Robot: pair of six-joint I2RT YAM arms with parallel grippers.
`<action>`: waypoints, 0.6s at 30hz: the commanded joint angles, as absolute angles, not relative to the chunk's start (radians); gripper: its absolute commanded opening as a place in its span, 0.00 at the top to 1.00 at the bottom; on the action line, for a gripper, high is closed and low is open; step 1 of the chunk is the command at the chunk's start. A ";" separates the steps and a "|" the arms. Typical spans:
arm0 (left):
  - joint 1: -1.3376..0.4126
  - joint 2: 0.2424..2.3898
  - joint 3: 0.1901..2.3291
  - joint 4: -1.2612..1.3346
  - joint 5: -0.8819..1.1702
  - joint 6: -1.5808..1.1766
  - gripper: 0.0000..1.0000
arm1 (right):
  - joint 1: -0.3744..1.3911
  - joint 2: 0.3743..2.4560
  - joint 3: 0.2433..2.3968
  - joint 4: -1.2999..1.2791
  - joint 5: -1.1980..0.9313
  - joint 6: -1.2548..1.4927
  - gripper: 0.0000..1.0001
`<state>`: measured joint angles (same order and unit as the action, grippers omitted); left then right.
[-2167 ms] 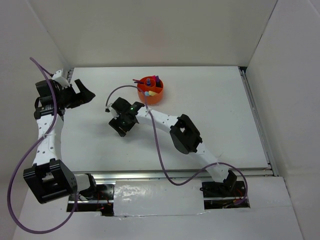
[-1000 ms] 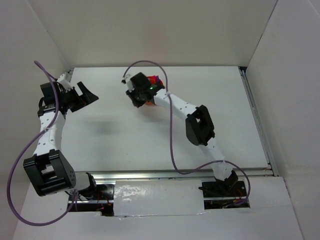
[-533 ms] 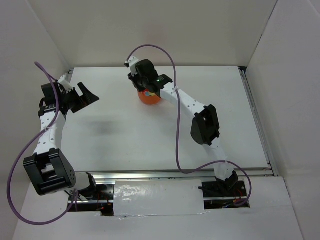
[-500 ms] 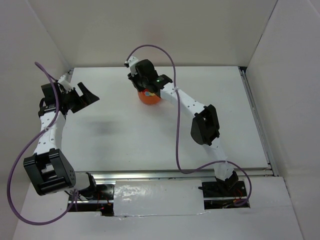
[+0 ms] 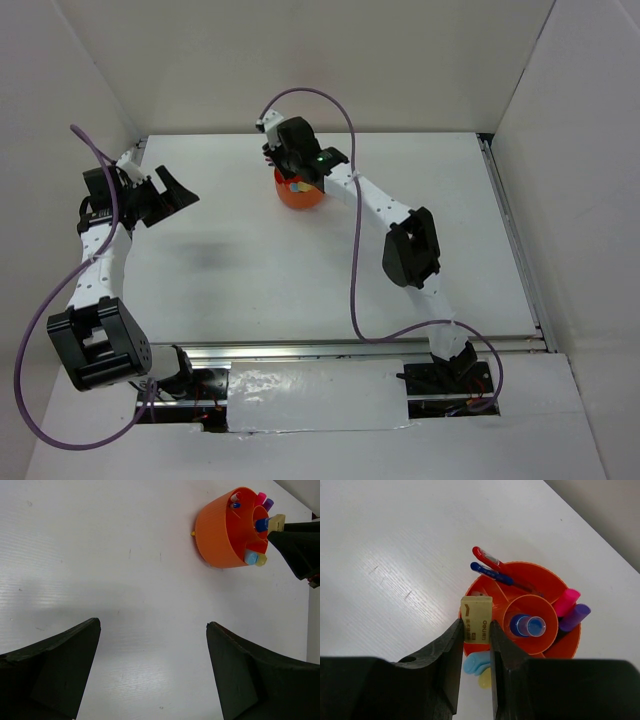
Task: Sort the stationery into containers
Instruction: Place the stationery in the storage box.
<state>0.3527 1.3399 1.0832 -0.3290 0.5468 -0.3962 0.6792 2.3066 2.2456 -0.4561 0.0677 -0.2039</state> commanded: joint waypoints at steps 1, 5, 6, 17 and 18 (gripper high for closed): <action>0.356 1.348 1.101 -0.317 0.552 -0.393 0.01 | 0.670 2.330 2.247 -0.400 0.077 -0.215 0.94; 0.356 1.355 1.109 -0.334 0.546 -0.383 0.01 | 0.670 2.339 2.249 -0.397 0.077 -0.218 0.94; 0.356 1.353 1.108 -0.331 0.546 -0.382 0.01 | 0.670 2.342 2.249 -0.399 0.077 -0.218 0.94; 0.356 1.356 1.106 -0.324 0.545 -0.387 0.01 | 0.670 2.365 2.243 -0.391 0.094 -0.227 0.83; 0.357 1.356 1.104 -0.324 0.540 -0.385 0.01 | 0.667 2.370 2.244 -0.391 0.097 -0.229 0.83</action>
<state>0.3527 1.3464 1.0836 -0.3397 0.5369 -0.3946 0.6735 2.3573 2.2433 -0.4541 0.0731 -0.2119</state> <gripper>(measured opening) 0.993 0.301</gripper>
